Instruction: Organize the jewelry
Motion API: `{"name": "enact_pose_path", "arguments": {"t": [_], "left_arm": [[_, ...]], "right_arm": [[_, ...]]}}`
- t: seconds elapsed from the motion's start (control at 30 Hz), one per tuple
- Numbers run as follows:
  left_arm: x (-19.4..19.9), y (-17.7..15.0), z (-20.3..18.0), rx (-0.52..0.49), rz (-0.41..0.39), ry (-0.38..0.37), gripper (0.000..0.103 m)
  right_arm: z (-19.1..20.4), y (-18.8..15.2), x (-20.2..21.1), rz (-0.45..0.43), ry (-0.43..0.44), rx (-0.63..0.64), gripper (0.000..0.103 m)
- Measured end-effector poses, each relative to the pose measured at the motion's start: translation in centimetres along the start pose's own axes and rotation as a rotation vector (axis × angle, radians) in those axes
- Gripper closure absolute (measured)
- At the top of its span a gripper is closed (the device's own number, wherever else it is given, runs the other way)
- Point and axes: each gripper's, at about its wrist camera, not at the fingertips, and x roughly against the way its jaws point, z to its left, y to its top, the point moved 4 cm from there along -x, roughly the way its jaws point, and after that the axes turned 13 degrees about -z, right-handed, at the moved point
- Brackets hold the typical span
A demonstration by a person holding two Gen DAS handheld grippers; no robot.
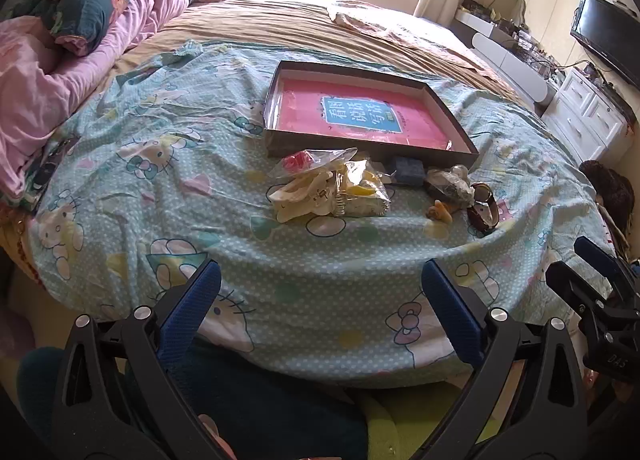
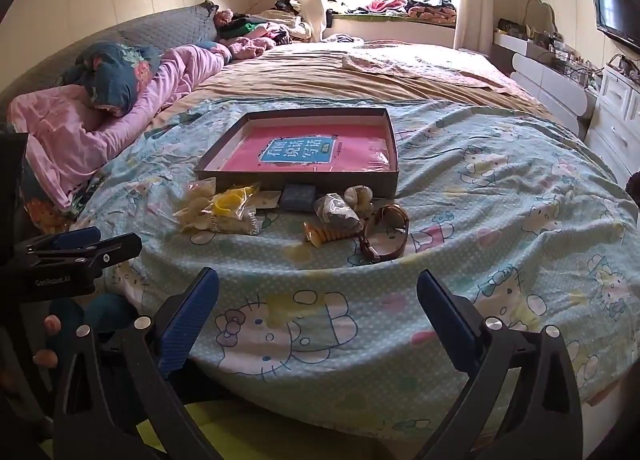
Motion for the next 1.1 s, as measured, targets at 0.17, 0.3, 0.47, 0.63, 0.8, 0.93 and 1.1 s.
{"name": "enact_pose_path", "arguments": {"t": [0.17,0.3,0.47,0.63,0.8,0.93,1.1], "left_arm": [[0.20,0.18,0.10,0.001,-0.003,-0.001,0.009],[0.67,0.37,0.04,-0.002,-0.010,-0.001,0.009],[0.73,0.43,0.02,-0.005,-0.012,0.003,0.009],[0.76,0.46,-0.03,-0.011,-0.016,0.008,0.009],[0.77,0.44,-0.13,-0.013,-0.017,0.010,0.009],[0.81,0.51,-0.14,-0.014,-0.018,0.009,0.009],[0.76,0.52,-0.06,-0.013,-0.019,0.009,0.009]], "right_arm": [[0.09,0.05,0.00,-0.002,-0.002,0.002,0.004],[0.17,0.20,0.12,-0.008,-0.001,0.003,0.004],[0.17,0.23,0.13,-0.008,0.002,0.001,0.004],[0.10,0.12,0.19,-0.013,0.000,0.002,0.004],[0.14,0.15,0.16,-0.012,0.002,0.002,0.004],[0.10,0.16,0.16,-0.012,0.003,0.003,0.004],[0.27,0.21,0.18,-0.011,0.007,0.003,0.004]]}}
